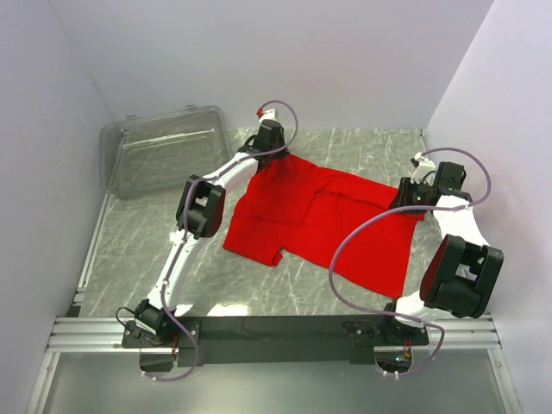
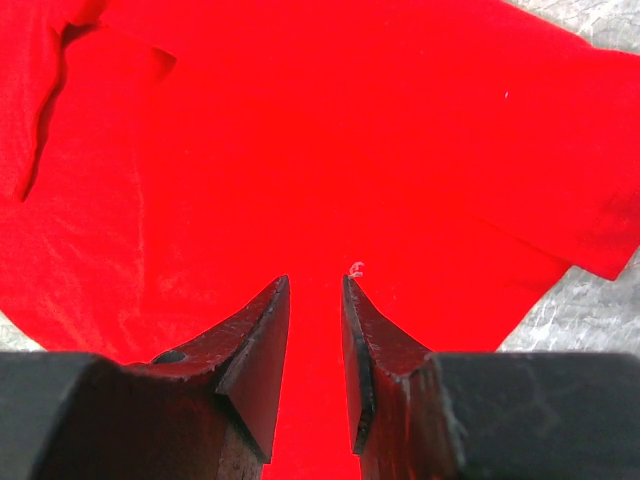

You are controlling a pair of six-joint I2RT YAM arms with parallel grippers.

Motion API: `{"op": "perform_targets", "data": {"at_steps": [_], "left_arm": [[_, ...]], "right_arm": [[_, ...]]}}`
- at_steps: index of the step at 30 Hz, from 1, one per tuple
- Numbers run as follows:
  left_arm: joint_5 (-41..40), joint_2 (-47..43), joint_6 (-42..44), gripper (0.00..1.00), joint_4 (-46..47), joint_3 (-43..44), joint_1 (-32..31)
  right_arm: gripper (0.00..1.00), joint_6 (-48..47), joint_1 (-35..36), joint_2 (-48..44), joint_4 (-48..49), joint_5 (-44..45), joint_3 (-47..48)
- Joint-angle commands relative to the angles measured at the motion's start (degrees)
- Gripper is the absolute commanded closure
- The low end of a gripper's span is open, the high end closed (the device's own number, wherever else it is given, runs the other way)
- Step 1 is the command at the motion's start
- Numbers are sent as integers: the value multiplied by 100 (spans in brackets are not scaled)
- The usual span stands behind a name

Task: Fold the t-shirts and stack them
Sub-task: Fold the tshirt

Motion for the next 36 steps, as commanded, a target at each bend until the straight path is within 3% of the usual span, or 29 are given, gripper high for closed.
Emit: {"op": "perform_targets", "data": {"at_steps": [1,5,28,30,32,33,36], "left_arm": [[46,-330,9,90,145,109,-43],[-199,-471,114,99,49,179,18],[-103,-550,290,99,-5,-102,651],[-138,-568,264,88,-22,-163,660],[-182,-585,272,84,-5,-155,687],[-200,-577,290,74,-13,-77,695],[-305,-655,386,60,-31,152,739]], "right_arm": [[65,-60,-61,-58,35,-85,163],[65,-68,-78,-75,27,-94,154],[65,186,-87,241,176,328,365],[65,204,-78,241,185,319,356],[65,204,-87,249,159,310,374],[65,187,-87,250,150,310,391],[65,134,-87,215,88,258,418]]}}
